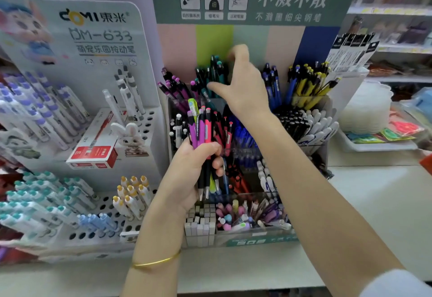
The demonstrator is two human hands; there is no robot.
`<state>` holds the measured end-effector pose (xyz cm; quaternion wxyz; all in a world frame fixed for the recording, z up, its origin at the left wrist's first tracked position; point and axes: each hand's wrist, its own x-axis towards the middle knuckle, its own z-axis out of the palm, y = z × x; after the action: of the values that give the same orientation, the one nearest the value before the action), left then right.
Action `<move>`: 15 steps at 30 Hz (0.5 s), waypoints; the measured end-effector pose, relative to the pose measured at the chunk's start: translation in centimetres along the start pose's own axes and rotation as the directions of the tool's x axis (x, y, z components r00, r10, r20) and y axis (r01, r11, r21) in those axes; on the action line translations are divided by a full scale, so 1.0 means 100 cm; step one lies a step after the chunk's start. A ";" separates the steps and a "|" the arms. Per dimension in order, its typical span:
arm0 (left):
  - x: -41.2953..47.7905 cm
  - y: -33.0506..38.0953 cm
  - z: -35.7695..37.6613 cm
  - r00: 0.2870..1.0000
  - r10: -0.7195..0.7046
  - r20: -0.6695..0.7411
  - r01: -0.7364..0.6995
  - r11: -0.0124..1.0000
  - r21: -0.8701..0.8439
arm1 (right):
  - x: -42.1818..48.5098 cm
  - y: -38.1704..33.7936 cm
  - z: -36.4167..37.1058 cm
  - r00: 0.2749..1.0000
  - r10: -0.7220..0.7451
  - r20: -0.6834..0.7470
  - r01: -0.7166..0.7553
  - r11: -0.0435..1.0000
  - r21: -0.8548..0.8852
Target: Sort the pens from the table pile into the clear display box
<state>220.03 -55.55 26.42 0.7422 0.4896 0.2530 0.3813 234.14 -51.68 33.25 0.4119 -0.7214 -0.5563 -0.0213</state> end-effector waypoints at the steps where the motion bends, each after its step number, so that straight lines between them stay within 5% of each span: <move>1: 0.001 0.000 0.000 1.000 0.000 -0.002 0.000 1.000 -0.006 | -0.005 0.001 0.002 0.997 -0.041 -0.065 0.040 0.999 -0.021; 5: 0.001 0.001 -0.001 1.000 0.005 0.008 -0.005 1.000 -0.009 | -0.010 0.006 0.007 0.958 -0.177 -0.224 0.156 0.982 -0.109; 12: 0.002 0.000 -0.002 0.998 -0.012 0.058 0.015 0.999 -0.048 | 0.001 0.008 0.005 0.963 -0.201 -0.179 0.169 0.969 -0.178; 15: 0.002 -0.001 -0.004 0.995 -0.043 0.093 0.058 0.983 -0.173 | 0.002 0.006 0.004 0.987 -0.155 -0.049 0.147 0.979 -0.143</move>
<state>219.87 -55.25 26.13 0.8025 0.4320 0.1975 0.3611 234.53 -51.29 32.77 0.3746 -0.7029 -0.5941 -0.1129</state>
